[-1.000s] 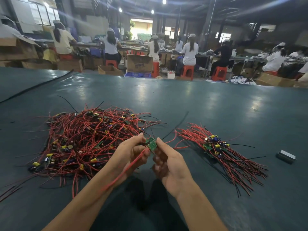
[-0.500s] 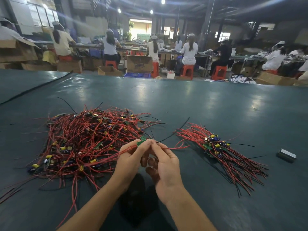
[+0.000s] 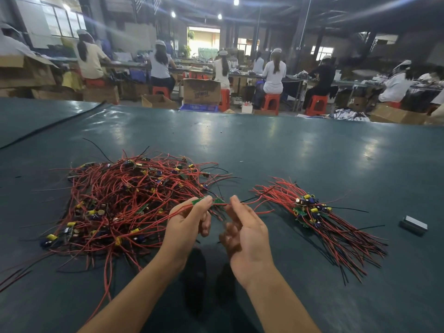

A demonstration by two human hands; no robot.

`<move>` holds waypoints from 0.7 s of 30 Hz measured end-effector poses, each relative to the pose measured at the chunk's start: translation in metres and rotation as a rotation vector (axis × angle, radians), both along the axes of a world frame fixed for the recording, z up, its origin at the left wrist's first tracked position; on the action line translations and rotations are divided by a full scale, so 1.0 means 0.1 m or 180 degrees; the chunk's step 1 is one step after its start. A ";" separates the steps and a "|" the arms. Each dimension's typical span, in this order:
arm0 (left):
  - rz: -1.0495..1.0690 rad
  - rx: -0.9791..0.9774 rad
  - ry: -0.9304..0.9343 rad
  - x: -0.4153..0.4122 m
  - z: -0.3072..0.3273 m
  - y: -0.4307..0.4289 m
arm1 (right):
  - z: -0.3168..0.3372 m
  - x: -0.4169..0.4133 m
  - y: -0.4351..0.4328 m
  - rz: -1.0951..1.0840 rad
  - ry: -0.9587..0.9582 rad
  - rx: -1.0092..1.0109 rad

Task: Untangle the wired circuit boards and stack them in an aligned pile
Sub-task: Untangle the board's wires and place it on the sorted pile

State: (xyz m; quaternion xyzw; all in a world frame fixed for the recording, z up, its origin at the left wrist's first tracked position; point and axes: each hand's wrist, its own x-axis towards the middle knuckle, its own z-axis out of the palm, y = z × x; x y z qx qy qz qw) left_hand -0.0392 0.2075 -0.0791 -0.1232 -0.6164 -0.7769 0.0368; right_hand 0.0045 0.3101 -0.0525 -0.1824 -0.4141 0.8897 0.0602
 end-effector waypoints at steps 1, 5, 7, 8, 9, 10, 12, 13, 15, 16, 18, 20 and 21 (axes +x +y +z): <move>-0.0021 -0.0054 0.0070 0.00 0.00 0.00 | -0.01 0.01 -0.04 0.0071 0.0017 0.0049; -0.0185 -0.0198 0.0067 0.03 0.00 0.00 | -0.05 0.04 -0.17 0.0172 -0.0043 0.0029; -0.0163 -0.0220 0.0049 0.03 0.00 -0.01 | -0.04 0.03 -0.18 0.0175 -0.0109 -0.0027; -0.0148 -0.0224 0.0051 0.03 0.01 -0.01 | -0.02 0.03 -0.18 0.0204 -0.0127 -0.0039; -0.0137 -0.0227 0.0065 0.03 0.01 -0.01 | -0.01 0.03 -0.16 0.0233 -0.0143 -0.0047; -0.0129 -0.0236 0.0082 0.04 0.01 -0.01 | 0.00 0.04 -0.16 0.0263 -0.0160 -0.0082; -0.0126 -0.0256 0.0122 0.04 0.01 -0.01 | 0.02 0.05 -0.14 0.0341 -0.0204 -0.0185; -0.0127 -0.0257 0.0131 0.04 0.01 -0.01 | 0.02 0.05 -0.14 0.0399 -0.0218 -0.0229; -0.0113 -0.0259 0.0161 0.02 0.00 -0.02 | 0.02 0.04 -0.13 0.0530 -0.0236 -0.0293; -0.0100 -0.0272 0.0181 0.02 0.00 -0.02 | 0.02 0.03 -0.12 0.0581 -0.0233 -0.0335; -0.0077 -0.0302 0.0197 0.00 -0.02 -0.02 | 0.01 0.02 -0.13 0.0657 -0.0206 -0.0426; -0.0073 -0.0269 0.0170 -0.02 -0.03 -0.02 | 0.02 0.02 -0.12 0.0757 -0.0142 -0.0541; -0.0071 -0.0236 0.0152 -0.03 -0.04 -0.02 | 0.02 0.02 -0.11 0.0815 -0.0100 -0.0611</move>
